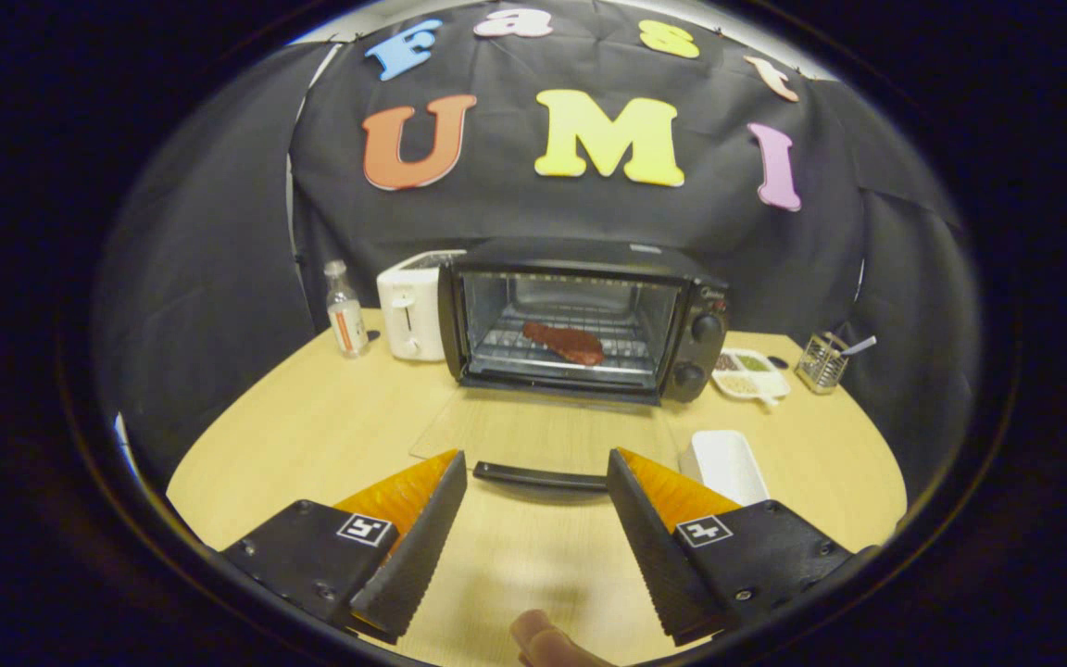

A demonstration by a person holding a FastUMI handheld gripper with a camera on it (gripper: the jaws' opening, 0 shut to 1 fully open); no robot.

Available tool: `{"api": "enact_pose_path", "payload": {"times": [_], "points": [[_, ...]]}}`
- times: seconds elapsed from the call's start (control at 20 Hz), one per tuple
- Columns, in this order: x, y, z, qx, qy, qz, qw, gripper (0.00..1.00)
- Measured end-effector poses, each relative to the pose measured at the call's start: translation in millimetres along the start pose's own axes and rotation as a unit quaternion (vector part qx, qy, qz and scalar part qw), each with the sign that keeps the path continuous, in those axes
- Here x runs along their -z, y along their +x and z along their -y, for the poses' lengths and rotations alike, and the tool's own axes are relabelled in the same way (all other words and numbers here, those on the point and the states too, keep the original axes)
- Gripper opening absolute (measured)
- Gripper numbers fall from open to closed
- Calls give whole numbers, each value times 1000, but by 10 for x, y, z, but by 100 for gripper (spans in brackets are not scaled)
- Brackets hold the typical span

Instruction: Open the toaster oven, put the food inside, and close the toaster oven door.

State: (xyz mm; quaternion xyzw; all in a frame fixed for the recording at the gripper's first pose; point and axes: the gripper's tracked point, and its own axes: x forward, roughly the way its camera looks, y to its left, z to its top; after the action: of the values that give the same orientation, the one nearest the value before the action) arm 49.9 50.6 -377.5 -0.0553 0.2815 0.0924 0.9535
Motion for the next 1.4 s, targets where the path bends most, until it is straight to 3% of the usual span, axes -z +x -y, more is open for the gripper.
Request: {"api": "enact_pose_path", "payload": {"times": [0.3, 0.55, 0.9, 1.2, 1.4], "points": [[533, 504, -135, -26, 35, -93, 995, 97], [721, 722, -207, -26, 51, -133, 989, 96], [386, 655, -275, -29, 47, -87, 995, 96], [221, 576, -282, -14, 44, -58, 997, 95], [-46, 500, -272, 10, 10, -18, 1000, 96]]}}
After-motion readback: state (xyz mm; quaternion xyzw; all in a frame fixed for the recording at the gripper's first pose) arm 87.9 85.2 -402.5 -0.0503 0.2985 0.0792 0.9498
